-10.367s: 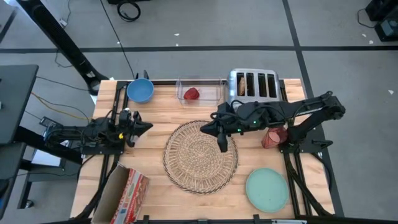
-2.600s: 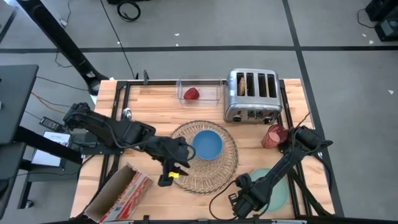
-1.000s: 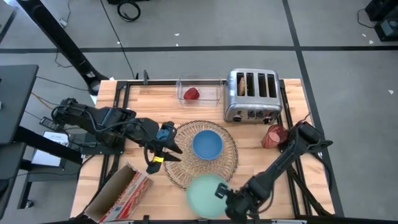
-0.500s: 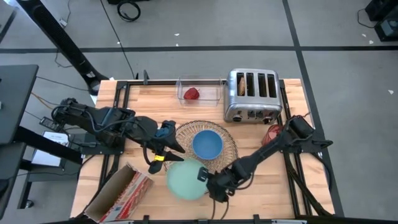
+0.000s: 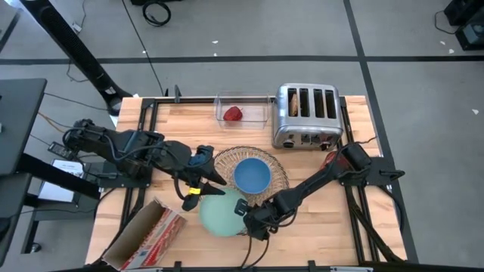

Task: Arrange a breakfast setting
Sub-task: Put the light blue plate on the brown table mat to the bottom left of the blue bowl, then put the toasted bread on the light green plate

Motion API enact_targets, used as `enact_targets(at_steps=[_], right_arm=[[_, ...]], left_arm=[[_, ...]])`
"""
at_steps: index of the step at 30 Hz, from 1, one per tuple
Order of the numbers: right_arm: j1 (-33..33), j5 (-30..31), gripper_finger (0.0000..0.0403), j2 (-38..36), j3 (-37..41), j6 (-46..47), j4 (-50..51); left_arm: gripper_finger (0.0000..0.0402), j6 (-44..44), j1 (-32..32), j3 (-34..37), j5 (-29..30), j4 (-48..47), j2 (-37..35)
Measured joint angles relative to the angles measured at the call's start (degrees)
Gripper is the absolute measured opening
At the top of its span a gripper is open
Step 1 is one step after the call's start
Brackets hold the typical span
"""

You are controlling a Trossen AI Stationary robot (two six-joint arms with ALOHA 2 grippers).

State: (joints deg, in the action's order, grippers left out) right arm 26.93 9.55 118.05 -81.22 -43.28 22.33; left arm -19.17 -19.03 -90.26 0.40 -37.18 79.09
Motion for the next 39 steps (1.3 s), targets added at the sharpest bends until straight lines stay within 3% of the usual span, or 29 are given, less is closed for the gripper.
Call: enact_targets(at_steps=[6,25,29,35,39], right_arm=[[-0.11,-0.12,0.0025,0.01,0.01,1.59,-0.02],[1.55,2.43,0.0119,-3.63,0.01,5.96,-0.55],[2.57,6.54,0.0124,-8.75,0.01,14.75,1.70],[1.38,14.17,0.0123,-19.94,0.01,39.49,7.96],[-1.65,23.10,0.0126,-27.21,0.01,53.95,16.76]], left_arm=[[0.0137,-0.14,0.00,0.00,0.00,0.10,0.00],[0.0137,-1.25,-0.24,0.00,-0.04,0.10,-0.30],[0.0137,-1.25,-0.22,0.00,-0.04,0.03,-0.31],[0.0137,0.76,0.53,0.00,-0.10,-0.25,-0.31],[0.0137,3.43,2.91,0.00,-0.07,0.32,-0.31]])
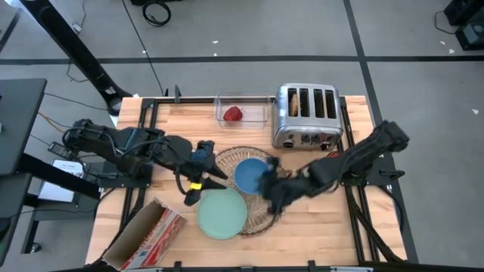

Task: Arrange a breakfast setting
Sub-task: Put the toasted bread on the light green plate

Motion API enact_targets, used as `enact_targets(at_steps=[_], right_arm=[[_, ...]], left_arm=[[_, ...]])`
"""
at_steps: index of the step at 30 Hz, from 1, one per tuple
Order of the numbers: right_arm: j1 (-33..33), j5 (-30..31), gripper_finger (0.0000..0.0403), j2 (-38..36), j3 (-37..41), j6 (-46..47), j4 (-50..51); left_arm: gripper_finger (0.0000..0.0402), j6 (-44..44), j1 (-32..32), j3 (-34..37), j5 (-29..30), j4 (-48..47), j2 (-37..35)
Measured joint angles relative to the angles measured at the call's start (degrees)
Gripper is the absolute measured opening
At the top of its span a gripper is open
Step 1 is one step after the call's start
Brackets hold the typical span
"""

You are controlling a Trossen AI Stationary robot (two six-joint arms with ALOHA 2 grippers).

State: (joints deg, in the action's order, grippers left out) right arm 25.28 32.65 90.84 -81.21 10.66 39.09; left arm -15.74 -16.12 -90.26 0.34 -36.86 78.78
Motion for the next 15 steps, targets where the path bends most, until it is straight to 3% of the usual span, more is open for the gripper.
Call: enact_targets(at_steps=[3,7,11,15], right_arm=[[-3.41,7.55,0.0132,-5.25,0.00,11.76,8.68],[-11.12,12.32,0.0143,-10.98,0.00,26.44,20.65],[-22.83,11.56,0.0151,-14.54,0.00,42.08,31.88],[-35.40,7.81,0.0150,-15.21,0.00,45.94,35.10]], left_arm=[[0.0137,1.44,2.74,0.00,0.00,1.41,0.00],[0.0137,4.39,6.70,0.00,0.11,5.24,0.00],[0.0137,5.57,11.01,0.00,0.04,9.26,0.00],[0.0137,5.72,15.10,0.00,0.10,13.54,0.00]])
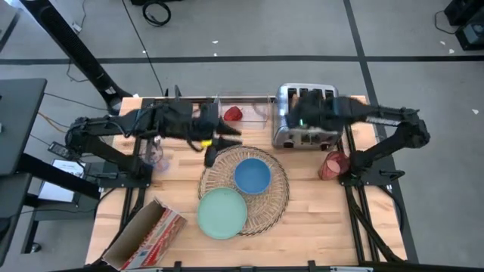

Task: Arrange a breakfast setting
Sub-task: Put the toasted bread on the light green plate

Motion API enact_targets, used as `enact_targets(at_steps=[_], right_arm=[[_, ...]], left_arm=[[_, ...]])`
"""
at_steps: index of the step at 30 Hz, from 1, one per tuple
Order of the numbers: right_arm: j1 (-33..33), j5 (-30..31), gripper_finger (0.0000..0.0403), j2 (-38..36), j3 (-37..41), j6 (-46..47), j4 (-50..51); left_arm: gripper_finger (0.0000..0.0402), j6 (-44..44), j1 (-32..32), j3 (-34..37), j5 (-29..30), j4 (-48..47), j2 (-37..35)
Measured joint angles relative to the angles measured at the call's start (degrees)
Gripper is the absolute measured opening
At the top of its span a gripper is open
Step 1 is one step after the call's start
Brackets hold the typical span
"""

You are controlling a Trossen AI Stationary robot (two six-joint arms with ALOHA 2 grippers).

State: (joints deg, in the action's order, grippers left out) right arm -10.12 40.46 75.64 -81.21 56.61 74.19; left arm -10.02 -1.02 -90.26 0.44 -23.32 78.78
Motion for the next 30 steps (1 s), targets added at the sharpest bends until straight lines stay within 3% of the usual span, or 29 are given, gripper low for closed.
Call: enact_targets(at_steps=[6,13,22,30], right_arm=[[-13.30,-11.04,0.0150,2.03,-0.04,-4.53,-7.12],[-19.94,-20.64,0.0150,6.87,-0.04,-3.79,-9.00],[-19.15,-21.82,0.0140,11.38,-0.11,-0.49,-9.64],[-18.79,-20.77,0.0088,11.47,0.00,1.79,-9.78]], left_arm=[[0.0137,0.22,3.54,0.00,-0.03,5.77,-0.02],[0.0137,0.26,4.88,0.00,-0.06,6.59,-0.42],[0.0137,0.29,4.63,-0.02,-2.91,5.54,-3.58],[0.0137,0.63,4.11,0.07,-3.77,2.27,-7.32]])
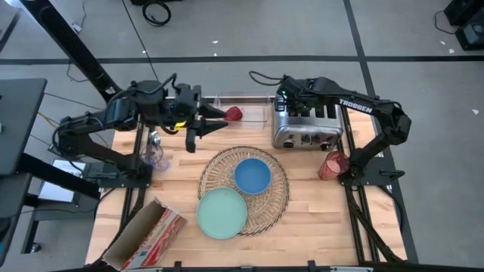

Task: Arrange a breakfast setting
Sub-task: Put the toasted bread on the light green plate

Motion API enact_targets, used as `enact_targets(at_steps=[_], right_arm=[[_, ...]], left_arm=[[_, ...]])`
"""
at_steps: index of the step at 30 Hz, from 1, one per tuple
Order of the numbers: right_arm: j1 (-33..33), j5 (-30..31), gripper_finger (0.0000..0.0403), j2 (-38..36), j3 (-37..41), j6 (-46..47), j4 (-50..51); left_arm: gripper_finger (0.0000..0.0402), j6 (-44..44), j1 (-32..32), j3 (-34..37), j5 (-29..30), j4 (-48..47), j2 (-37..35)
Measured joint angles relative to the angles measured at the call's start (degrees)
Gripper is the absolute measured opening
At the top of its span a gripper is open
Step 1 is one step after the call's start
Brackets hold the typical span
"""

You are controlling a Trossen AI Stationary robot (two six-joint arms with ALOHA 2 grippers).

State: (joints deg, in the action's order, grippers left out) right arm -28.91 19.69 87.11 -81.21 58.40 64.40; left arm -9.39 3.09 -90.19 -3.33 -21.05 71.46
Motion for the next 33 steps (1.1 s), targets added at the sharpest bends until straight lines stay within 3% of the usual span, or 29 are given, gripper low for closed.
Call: enact_targets(at_steps=[9,19,26,33], right_arm=[[0.24,2.07,0.0031,-1.10,0.00,-0.40,-0.42],[4.28,8.82,0.0020,-7.97,-4.40,-7.62,-0.43],[14.91,12.89,0.0019,-11.72,-9.94,-19.62,-5.70],[31.58,10.02,0.0019,-11.65,-9.79,-39.06,-20.55]], left_arm=[[0.0137,0.45,-3.77,-0.09,-0.02,-1.21,-3.86],[0.0137,1.49,-7.65,-0.04,0.00,-3.88,-6.71],[0.0137,1.08,-8.24,-0.03,0.00,-2.87,-9.38],[0.0137,1.08,-8.21,-0.09,0.04,0.04,-12.48]])
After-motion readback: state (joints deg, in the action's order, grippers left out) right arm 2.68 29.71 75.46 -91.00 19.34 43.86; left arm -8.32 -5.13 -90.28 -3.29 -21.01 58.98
